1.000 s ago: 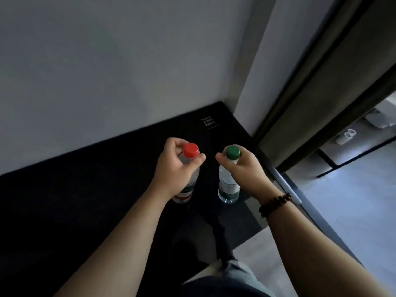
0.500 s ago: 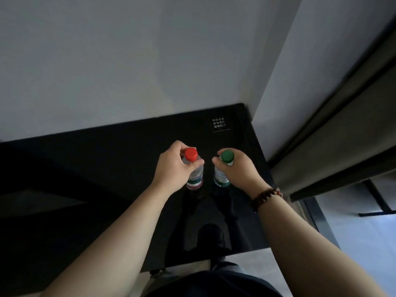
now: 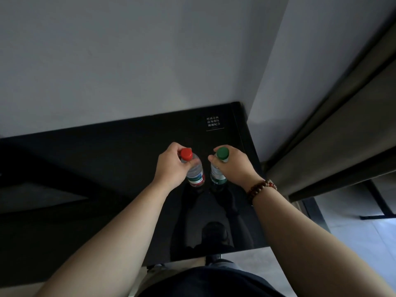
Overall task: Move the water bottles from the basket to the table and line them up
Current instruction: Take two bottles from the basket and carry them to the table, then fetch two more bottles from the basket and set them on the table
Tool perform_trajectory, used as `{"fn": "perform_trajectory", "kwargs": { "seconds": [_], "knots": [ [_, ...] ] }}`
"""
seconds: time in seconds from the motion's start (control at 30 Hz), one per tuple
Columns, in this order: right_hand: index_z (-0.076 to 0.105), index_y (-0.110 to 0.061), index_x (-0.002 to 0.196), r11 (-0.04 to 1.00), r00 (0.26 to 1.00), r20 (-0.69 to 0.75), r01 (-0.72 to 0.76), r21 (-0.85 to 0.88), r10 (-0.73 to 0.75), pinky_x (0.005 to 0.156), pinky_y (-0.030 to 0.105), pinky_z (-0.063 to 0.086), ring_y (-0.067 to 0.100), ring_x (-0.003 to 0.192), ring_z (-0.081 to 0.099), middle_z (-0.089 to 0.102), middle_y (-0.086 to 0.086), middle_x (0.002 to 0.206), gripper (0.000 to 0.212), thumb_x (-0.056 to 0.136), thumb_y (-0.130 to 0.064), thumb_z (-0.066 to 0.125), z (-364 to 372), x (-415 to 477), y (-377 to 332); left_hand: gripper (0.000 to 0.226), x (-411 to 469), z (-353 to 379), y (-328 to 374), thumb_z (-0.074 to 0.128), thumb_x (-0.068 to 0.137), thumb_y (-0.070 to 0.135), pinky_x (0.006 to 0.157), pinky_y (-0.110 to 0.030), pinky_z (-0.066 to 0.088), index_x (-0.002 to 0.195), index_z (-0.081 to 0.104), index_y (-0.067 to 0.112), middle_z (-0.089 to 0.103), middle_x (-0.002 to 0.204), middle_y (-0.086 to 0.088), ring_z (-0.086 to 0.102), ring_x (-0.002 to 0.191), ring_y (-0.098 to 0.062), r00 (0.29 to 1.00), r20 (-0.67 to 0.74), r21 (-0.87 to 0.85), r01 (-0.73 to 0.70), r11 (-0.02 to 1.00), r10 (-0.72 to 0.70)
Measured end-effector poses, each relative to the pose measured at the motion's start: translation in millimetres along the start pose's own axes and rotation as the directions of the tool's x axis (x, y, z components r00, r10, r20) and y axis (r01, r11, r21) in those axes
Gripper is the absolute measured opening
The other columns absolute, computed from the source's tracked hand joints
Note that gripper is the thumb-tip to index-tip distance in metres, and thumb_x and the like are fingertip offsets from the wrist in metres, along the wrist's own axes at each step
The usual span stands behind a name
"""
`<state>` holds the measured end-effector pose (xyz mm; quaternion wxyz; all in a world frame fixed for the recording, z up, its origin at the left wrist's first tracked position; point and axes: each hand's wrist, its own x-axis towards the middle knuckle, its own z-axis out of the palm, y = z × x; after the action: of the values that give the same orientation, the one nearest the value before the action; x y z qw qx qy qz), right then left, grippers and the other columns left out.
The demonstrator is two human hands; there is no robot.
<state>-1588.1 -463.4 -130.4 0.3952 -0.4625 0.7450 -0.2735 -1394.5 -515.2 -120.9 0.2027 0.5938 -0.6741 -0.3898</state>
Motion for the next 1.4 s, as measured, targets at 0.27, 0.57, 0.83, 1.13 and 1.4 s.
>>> {"fn": "perform_trajectory", "kwargs": {
  "seconds": [0.27,0.57,0.83,1.13,1.4],
  "knots": [
    [0.056,-0.024,0.134,0.999,0.999,0.016,-0.039,0.012,0.039,0.078,0.023,0.048,0.009,0.096,0.058,0.061,-0.009,0.11,0.052,0.091,-0.049,0.071,1.6,-6.1,-1.7,0.038,-1.9,0.5,2.0,0.087,0.078,0.034,0.083,-0.028,0.059,0.103,0.059,0.032,0.068,0.111,0.011,0.066,0.099,-0.005,0.997,0.082,0.056,-0.015,0.998,0.011],
    [0.034,-0.031,0.153,0.998,0.997,0.059,-0.045,-0.033,0.047,0.102,0.041,0.051,0.024,0.132,0.053,0.05,0.001,0.147,0.094,0.077,-0.073,0.07,-8.8,-12.9,-21.8,0.08,-16.6,-15.6,20.8,0.085,0.082,0.031,0.1,-0.026,0.044,0.148,0.039,0.026,0.051,0.146,0.0,0.053,0.132,-0.018,0.986,0.164,0.165,0.011,0.986,-0.038],
    [0.028,-0.027,0.158,0.898,0.959,-0.059,0.238,-0.371,-0.278,0.127,0.052,0.009,0.021,0.157,0.012,0.032,0.0,0.164,0.078,0.095,-0.07,0.044,13.1,-30.3,-107.6,0.076,-51.5,-114.4,16.6,0.073,0.092,0.036,0.102,-0.032,0.047,0.155,0.033,0.026,0.048,0.151,-0.002,0.053,0.133,-0.02,0.982,0.026,0.376,0.163,0.912,-0.186],
    [0.018,-0.015,0.161,0.659,0.856,0.222,0.504,-0.559,-0.466,0.127,0.046,0.016,0.023,0.156,0.019,0.035,0.007,0.163,0.066,0.106,-0.044,0.042,149.3,-66.8,-208.3,0.069,-130.4,-236.6,-102.0,0.06,0.099,0.042,0.11,-0.044,0.045,0.156,0.032,0.014,0.035,0.161,-0.006,0.047,0.139,-0.028,0.868,-0.184,0.456,0.491,0.742,-0.461],
    [0.033,-0.018,0.154,0.491,0.756,0.555,0.65,-0.58,-0.347,0.092,0.04,0.054,0.023,0.122,0.06,0.055,0.004,0.141,0.063,0.104,-0.056,0.039,336.3,-122.2,-300.5,0.075,-222.5,-344.0,-250.0,0.056,0.101,0.043,0.116,-0.049,0.039,0.16,0.02,0.013,0.015,0.17,-0.009,0.033,0.149,-0.033,0.734,-0.291,0.326,0.679,0.658,-0.613]
  ]
}}
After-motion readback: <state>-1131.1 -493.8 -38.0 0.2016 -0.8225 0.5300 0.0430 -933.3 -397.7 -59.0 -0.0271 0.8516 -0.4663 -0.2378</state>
